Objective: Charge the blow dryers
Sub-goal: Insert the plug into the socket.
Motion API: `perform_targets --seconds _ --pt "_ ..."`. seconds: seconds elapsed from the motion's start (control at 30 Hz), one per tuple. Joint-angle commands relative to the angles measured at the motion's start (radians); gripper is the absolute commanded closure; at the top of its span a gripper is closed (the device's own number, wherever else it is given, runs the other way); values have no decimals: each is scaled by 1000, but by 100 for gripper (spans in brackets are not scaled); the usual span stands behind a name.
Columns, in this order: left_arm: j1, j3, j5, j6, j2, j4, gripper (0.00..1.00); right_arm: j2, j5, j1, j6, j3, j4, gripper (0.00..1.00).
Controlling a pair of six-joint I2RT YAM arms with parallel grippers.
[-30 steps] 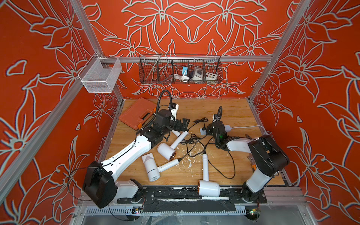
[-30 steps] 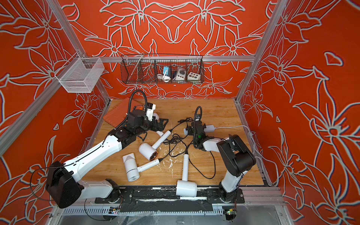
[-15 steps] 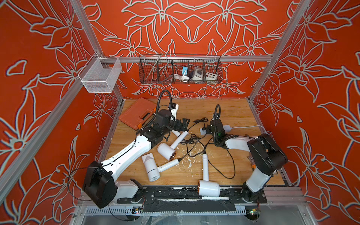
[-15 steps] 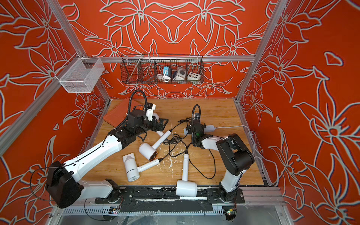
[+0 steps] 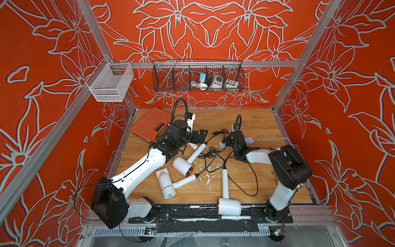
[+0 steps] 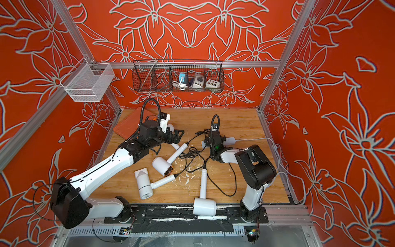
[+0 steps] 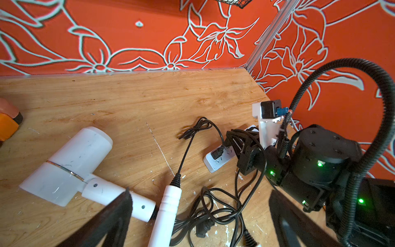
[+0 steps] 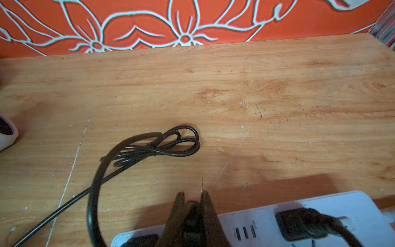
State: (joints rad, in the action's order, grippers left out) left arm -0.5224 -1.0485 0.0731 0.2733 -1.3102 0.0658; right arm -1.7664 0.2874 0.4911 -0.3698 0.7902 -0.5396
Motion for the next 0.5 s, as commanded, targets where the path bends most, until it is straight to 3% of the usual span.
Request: perform_targets --seconds 0.0,0.47 --pt "9 2 5 -2 23 -18 1 -39 -15 -3 -15 -22 124 100" --pt "20 4 30 9 27 -24 1 -2 -12 20 -53 -68 171 100"
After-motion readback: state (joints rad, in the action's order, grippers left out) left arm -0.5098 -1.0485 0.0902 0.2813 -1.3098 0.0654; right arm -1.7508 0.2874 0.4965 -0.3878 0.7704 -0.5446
